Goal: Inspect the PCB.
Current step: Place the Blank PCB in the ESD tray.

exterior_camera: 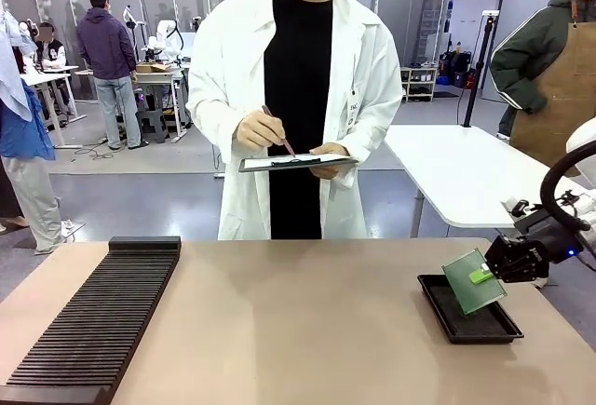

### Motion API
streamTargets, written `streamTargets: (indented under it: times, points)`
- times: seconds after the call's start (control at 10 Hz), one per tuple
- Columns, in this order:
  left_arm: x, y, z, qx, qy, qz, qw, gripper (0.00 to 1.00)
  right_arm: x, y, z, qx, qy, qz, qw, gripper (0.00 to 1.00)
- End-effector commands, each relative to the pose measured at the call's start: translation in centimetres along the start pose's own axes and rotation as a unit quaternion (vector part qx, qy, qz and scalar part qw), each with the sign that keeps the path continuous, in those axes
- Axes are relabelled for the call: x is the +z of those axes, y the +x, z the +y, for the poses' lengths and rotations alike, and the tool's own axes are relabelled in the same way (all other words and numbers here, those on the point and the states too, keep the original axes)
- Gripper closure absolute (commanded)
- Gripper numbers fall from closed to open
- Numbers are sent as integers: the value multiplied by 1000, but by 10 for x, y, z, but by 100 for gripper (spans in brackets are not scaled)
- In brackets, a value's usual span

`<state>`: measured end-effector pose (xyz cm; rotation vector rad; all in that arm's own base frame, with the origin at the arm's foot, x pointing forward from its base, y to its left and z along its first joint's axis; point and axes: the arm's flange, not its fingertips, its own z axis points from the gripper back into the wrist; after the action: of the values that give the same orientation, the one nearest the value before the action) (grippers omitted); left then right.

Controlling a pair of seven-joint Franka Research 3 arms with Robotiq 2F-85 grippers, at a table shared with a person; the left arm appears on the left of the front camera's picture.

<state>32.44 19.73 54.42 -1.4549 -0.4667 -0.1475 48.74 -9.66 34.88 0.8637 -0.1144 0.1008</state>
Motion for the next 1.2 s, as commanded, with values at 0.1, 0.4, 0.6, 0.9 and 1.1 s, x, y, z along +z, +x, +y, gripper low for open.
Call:
streamTargets:
  times: [0.1,0.4,0.6,0.9,1.1]
  points:
    - [1,-1,-1,-7,-7,5,1000,0,-22,17,-18,2,-14,0,1000,97]
    - [1,-1,-1,-7,-7,5,1000,0,-32,22,-27,-3,-18,-4,1000,97]
    - [1,-1,-1,-7,-7,5,1000,0,-35,20,-27,-7,-27,-10,1000,97]
    - [1,-1,-1,-7,-7,5,1000,0,-33,16,-24,-8,-29,-21,999,43]
    - [1,-1,-1,-7,-7,5,1000,0,-34,13,-21,-9,-31,-22,999,0]
